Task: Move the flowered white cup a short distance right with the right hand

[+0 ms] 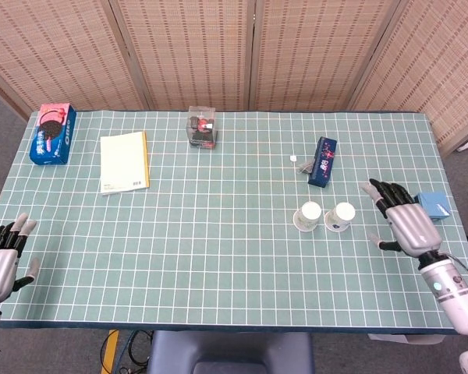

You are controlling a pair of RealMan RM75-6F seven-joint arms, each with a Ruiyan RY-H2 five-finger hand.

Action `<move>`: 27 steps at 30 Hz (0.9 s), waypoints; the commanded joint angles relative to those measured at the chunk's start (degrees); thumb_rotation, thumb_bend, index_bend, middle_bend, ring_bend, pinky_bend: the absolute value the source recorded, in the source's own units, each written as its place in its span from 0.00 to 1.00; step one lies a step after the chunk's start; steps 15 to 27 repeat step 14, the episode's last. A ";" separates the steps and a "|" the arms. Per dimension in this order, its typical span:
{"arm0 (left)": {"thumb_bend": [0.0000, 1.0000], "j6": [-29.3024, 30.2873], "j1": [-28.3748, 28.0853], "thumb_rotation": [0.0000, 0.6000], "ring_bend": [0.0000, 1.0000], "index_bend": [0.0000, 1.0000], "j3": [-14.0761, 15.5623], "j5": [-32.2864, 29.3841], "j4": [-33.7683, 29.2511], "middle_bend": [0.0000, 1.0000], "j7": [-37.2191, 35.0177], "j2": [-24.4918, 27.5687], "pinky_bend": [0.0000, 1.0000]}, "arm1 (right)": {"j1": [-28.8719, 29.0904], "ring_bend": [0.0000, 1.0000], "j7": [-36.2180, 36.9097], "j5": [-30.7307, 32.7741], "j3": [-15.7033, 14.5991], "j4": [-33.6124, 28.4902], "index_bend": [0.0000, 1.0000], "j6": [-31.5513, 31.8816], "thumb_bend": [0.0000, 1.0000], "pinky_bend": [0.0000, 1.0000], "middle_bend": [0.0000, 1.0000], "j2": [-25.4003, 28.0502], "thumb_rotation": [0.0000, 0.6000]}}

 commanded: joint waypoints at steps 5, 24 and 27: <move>0.50 0.20 -0.31 1.00 0.00 0.00 -0.03 0.68 0.30 0.00 -0.10 -0.21 0.00 | -9.31 0.00 -1.31 -3.52 -2.02 10.78 0.00 13.70 0.24 0.00 0.00 -9.46 1.00; 0.50 1.00 -0.45 1.00 0.00 0.00 0.12 2.04 0.40 0.00 -0.79 -0.02 0.00 | -10.96 0.00 0.57 -3.88 -1.52 12.83 0.00 15.36 0.24 0.00 0.00 -10.41 1.00; 0.50 1.00 -0.45 1.00 0.00 0.00 0.12 2.04 0.40 0.00 -0.79 -0.02 0.00 | -10.96 0.00 0.57 -3.88 -1.52 12.83 0.00 15.36 0.24 0.00 0.00 -10.41 1.00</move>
